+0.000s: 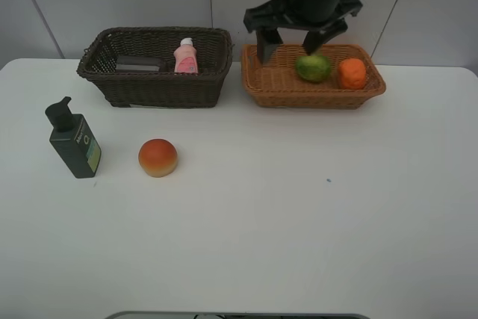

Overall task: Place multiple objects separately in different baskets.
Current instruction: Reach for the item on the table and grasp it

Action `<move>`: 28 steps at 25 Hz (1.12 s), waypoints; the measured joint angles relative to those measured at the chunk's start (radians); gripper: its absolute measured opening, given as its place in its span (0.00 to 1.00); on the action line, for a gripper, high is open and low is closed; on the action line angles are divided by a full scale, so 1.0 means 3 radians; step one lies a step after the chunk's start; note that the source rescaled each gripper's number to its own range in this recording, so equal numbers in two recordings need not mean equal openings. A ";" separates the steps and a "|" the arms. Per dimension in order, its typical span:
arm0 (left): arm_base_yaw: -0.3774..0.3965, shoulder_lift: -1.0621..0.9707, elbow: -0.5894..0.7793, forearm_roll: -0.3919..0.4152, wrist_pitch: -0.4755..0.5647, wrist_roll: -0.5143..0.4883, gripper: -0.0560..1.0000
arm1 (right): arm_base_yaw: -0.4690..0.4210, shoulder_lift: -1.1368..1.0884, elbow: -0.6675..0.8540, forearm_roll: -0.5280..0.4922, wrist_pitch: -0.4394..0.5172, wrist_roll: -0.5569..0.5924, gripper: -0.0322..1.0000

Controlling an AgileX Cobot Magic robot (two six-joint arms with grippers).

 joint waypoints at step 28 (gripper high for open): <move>0.0000 0.0000 0.0000 0.0000 0.0000 0.0000 0.89 | -0.1388 -0.4816 0.2294 -0.0177 0.0492 -0.0041 0.77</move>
